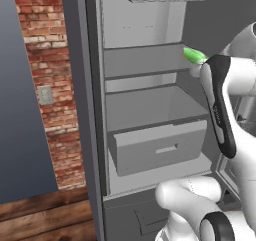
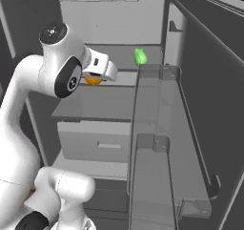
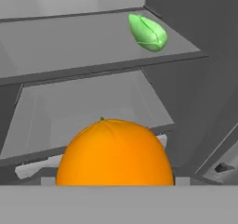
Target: Open the fridge, remove the orange, corn, and chicken drumstick, and place them on any counter.
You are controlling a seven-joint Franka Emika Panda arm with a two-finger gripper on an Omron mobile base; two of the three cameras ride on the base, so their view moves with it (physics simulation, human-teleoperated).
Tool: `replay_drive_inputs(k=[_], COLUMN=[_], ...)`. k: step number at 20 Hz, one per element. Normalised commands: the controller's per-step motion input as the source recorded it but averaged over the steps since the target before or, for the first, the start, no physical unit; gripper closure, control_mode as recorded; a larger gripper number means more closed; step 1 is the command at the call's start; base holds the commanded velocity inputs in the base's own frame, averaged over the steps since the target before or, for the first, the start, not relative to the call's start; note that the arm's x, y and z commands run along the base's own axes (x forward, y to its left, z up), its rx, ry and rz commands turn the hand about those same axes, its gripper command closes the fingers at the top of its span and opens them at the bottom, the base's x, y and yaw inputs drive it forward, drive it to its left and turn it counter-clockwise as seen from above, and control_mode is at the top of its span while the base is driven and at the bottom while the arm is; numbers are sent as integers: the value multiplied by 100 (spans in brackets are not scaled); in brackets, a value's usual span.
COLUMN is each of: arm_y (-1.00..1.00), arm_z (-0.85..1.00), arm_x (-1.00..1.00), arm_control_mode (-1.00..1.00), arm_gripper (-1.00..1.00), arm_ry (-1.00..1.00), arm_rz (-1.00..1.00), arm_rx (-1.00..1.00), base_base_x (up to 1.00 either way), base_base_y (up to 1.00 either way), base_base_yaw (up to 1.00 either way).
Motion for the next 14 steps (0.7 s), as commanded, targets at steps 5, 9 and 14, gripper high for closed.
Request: replay_drive_inputs(k=[5, 9, 14], arm_y=[54, 67, 23], arm_z=[1, -6, 0], arm_x=[-100, -98, -42], arm_control_mode=[-100, -100, -100], arm_gripper=[100, 100, 100], arm_ry=[0, -3, 2], arm_rz=[10, 2, 0], arm_rx=[-1, -4, -1], base_base_x=[0, 0, 0], base_base_y=[0, 0, 0], base_base_yaw=[0, 0, 0])
